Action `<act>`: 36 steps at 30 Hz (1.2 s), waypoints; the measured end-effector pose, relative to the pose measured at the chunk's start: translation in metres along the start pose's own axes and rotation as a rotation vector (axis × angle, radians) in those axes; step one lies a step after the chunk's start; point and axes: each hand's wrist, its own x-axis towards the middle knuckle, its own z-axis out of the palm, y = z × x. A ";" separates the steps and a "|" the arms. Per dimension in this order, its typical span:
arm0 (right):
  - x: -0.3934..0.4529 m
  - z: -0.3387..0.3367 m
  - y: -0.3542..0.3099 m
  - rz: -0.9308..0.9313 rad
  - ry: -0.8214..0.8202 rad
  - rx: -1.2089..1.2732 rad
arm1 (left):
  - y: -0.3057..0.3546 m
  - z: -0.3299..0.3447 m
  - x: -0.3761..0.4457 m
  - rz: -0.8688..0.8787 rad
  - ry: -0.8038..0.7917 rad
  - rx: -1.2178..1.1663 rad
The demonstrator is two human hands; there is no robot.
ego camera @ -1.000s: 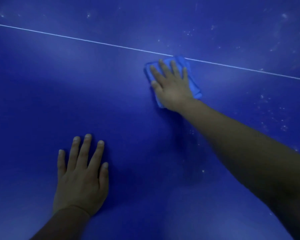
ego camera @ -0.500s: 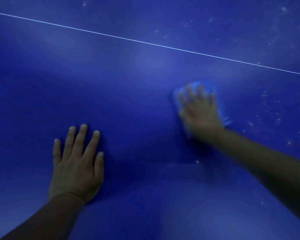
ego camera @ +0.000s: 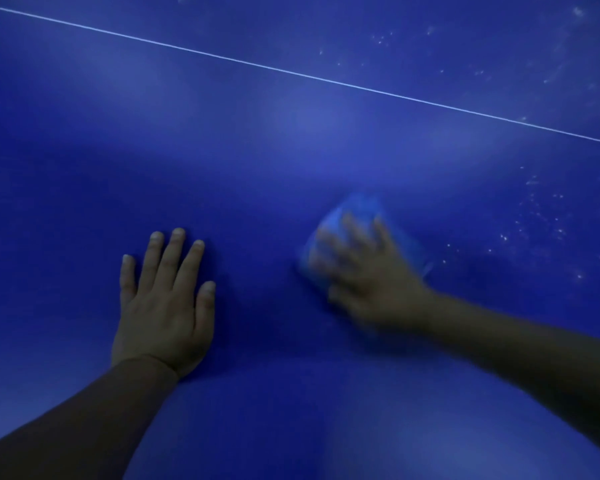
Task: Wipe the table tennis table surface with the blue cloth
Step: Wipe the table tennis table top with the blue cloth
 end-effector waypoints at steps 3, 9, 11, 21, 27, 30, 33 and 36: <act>-0.043 -0.013 -0.034 -0.447 -0.125 0.080 | -0.001 -0.001 0.000 0.002 -0.011 0.008; 0.044 -0.015 0.100 0.320 0.023 -0.005 | -0.002 0.000 0.000 0.005 -0.012 -0.003; 0.063 -0.011 0.078 0.399 0.059 0.007 | -0.001 0.000 -0.001 -0.001 -0.010 -0.014; -0.018 -0.002 0.058 0.014 -0.028 -0.036 | 0.001 -0.001 0.000 -0.017 -0.023 -0.013; -0.041 -0.008 0.092 0.670 -0.007 -0.026 | 0.001 -0.001 0.000 -0.018 -0.029 -0.010; -0.072 -0.001 0.007 0.091 -0.059 -0.034 | 0.001 -0.002 -0.001 -0.018 -0.023 -0.011; -0.037 -0.009 0.002 -0.132 -0.034 0.030 | 0.000 -0.001 -0.002 -0.017 -0.015 -0.016; 0.032 -0.001 0.067 0.153 -0.021 0.032 | 0.000 0.002 -0.001 -0.012 0.011 -0.017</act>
